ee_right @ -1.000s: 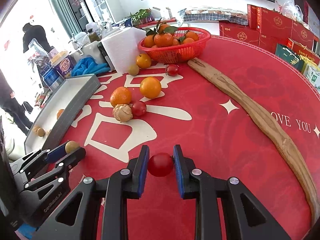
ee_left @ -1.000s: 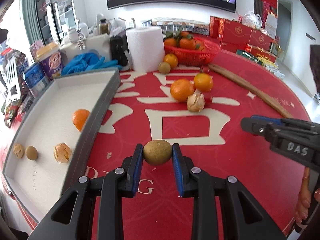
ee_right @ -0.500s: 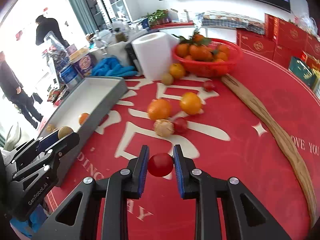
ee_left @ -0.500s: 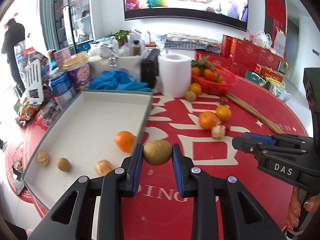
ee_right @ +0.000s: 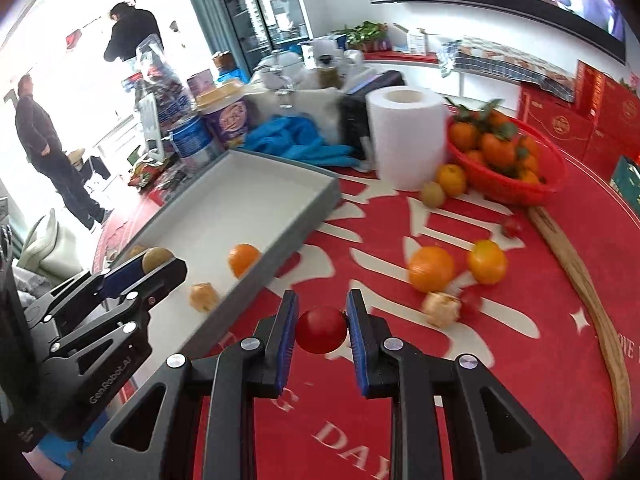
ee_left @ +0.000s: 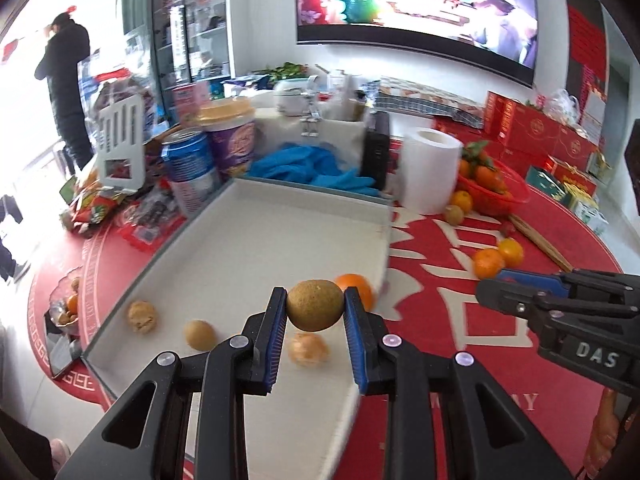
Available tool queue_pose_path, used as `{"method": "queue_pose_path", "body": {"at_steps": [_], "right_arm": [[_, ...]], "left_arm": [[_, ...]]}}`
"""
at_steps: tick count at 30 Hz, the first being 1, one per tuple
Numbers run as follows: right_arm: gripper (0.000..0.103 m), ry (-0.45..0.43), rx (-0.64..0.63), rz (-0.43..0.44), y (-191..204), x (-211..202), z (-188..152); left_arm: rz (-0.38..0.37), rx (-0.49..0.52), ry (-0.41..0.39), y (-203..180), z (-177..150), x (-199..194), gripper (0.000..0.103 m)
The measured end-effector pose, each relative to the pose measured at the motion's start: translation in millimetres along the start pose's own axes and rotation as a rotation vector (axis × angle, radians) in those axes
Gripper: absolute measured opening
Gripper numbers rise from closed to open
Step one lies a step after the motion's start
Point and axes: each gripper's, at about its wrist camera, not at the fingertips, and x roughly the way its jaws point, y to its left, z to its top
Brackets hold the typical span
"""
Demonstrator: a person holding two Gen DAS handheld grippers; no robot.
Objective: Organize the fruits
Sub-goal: 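Carry the kiwi and cherry tomato into the white tray and release both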
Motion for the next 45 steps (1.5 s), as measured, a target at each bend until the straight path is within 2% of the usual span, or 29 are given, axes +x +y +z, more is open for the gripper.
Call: {"method": "queue_pose_path", "body": {"at_steps": [9,20,33,34,38,40,42,43,44,45], "right_arm": [[0.026,0.04,-0.054,0.037,39.1,26.4,17.1],[0.026,0.078,-0.11,0.062,75.3,60.2,32.1],[0.026,0.095,-0.107,0.073,78.5,78.3,43.6],[0.026,0.1,-0.108,0.08,78.8,79.2,43.9],[0.027,0.11,-0.1,0.098,78.6,81.2,45.4],[0.028,0.109,-0.089,0.102,76.4,79.9,46.7],[0.062,0.099,-0.075,0.105,72.5,75.9,47.8],[0.098,0.088,-0.066,0.106,70.5,73.2,48.2],[0.102,0.061,-0.051,0.07,65.5,67.3,48.1],[0.102,0.046,-0.042,0.078,61.5,62.5,48.2]], "left_arm": [[0.083,-0.052,0.042,42.7,-5.8,23.5,0.031],[0.09,-0.076,0.093,62.7,-13.9,49.0,0.031],[0.08,-0.069,0.098,62.5,-14.0,58.5,0.032],[0.077,-0.07,0.095,62.5,-14.0,58.1,0.033],[0.087,-0.063,0.084,61.6,-12.4,56.3,0.06],[0.096,-0.056,0.072,61.0,-11.7,54.9,0.067],[0.102,-0.044,0.068,60.7,-11.2,55.3,0.071],[0.087,-0.059,0.06,63.1,-10.8,54.5,0.075],[0.088,-0.065,0.06,64.4,-10.0,53.9,0.079],[0.095,-0.066,0.057,64.9,-9.7,53.4,0.08]]}}
